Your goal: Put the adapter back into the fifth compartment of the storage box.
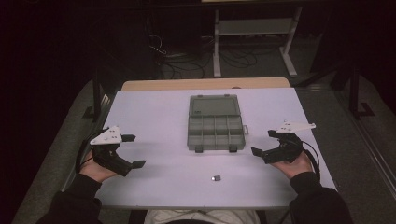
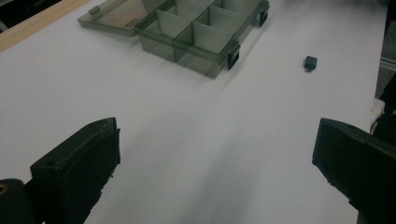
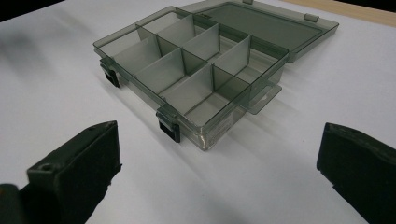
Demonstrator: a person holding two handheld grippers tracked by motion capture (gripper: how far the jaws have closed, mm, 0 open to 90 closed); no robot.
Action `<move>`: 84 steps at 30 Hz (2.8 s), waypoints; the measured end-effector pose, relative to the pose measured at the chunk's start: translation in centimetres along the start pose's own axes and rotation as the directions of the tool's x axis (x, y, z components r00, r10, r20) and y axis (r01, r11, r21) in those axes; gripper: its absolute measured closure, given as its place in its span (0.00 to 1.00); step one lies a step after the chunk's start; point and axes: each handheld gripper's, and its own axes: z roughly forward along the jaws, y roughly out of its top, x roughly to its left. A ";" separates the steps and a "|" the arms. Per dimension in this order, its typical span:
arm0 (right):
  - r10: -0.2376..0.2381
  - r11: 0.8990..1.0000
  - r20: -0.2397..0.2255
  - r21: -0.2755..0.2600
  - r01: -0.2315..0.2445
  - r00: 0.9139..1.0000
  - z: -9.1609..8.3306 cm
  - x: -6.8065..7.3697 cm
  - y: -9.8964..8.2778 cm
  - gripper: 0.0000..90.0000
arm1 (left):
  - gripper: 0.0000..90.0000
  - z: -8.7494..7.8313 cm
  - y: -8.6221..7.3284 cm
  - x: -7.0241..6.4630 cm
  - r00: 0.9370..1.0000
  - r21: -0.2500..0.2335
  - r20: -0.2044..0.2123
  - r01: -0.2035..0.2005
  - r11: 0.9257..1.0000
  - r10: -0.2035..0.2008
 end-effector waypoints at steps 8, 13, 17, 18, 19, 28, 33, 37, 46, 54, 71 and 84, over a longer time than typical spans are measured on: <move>-0.001 1.000 -0.005 0.002 0.001 1.000 0.0 0.0 0.0 0.00 | 0.01 1.7 1.6 -0.8 0.999 0.035 0.038 -0.040 0.999 0.038; -0.003 1.000 -0.006 0.002 0.003 1.000 0.0 0.0 0.0 0.00 | 0.01 2.5 2.5 -1.4 0.996 0.050 0.056 -0.071 0.996 0.068; -0.004 1.000 -0.008 0.003 0.004 1.000 0.1 0.0 0.0 0.00 | 0.01 3.0 3.3 -1.6 0.995 0.048 0.069 -0.081 0.995 0.078; -0.004 1.000 -0.008 0.003 0.004 1.000 0.1 0.0 0.0 0.00 | 0.01 3.2 3.4 -1.6 0.994 0.048 0.071 -0.085 0.995 0.082; -0.004 1.000 -0.008 0.003 0.004 1.000 0.1 0.0 0.0 0.00 | 0.01 3.2 3.4 -1.6 0.994 0.048 0.071 -0.085 0.995 0.082; -0.005 1.000 -0.012 0.009 0.005 1.000 0.1 0.1 0.0 0.00 | 0.01 5.2 4.3 -2.6 0.988 0.072 0.116 -0.108 0.992 0.099; -0.005 1.000 -0.012 0.010 0.005 1.000 0.1 0.1 0.0 0.00 | 0.01 6.2 4.7 -3.0 0.985 0.081 0.135 -0.120 0.989 0.108; -0.005 1.000 -0.013 0.010 0.005 1.000 0.1 0.1 0.0 0.00 | 0.01 6.8 5.0 -3.4 0.982 0.091 0.156 -0.121 0.989 0.106; -0.016 1.000 -0.013 0.007 0.017 1.000 0.0 0.2 0.1 0.00 | 0.01 8.3 5.9 -4.2 0.974 0.104 0.186 -0.150 0.983 0.129; -0.018 1.000 -0.016 0.009 0.018 1.000 0.0 0.3 0.1 0.00 | 0.01 9.8 6.6 -5.6 0.958 0.127 0.232 -0.202 0.971 0.169; -0.023 1.000 -0.023 0.011 0.023 0.999 0.0 0.4 0.1 0.00 | 0.01 13.0 6.8 -7.4 0.941 0.165 0.266 -0.256 0.953 0.206; -0.029 1.000 -0.025 0.010 0.029 0.999 0.0 0.5 0.1 0.00 | 0.01 14.6 7.2 -8.7 0.925 0.165 0.310 -0.281 0.945 0.221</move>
